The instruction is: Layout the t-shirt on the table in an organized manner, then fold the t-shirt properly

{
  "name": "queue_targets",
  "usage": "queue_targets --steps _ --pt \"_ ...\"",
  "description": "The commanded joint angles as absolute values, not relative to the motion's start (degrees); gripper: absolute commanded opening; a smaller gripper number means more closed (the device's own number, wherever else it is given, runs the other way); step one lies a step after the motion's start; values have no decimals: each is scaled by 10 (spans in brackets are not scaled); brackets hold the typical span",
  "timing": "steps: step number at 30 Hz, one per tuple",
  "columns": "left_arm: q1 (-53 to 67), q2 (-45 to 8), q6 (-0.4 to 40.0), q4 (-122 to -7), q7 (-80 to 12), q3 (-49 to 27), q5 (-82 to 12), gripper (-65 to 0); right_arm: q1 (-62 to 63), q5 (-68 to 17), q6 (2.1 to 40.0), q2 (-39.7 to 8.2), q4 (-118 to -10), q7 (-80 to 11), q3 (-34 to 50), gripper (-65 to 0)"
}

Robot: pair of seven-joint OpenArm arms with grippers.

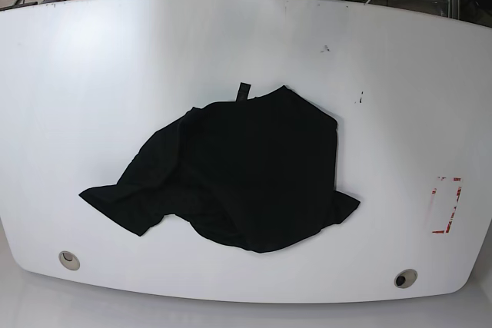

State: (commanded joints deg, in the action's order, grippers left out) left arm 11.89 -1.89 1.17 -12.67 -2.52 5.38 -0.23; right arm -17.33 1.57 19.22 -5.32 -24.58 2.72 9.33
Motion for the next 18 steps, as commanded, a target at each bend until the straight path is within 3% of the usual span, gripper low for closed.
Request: queue_targets --steps 18 --pt "112 -19 12 -125 -20 55 -2 -389 -166 15 190 -52 -244 28 94 -540"
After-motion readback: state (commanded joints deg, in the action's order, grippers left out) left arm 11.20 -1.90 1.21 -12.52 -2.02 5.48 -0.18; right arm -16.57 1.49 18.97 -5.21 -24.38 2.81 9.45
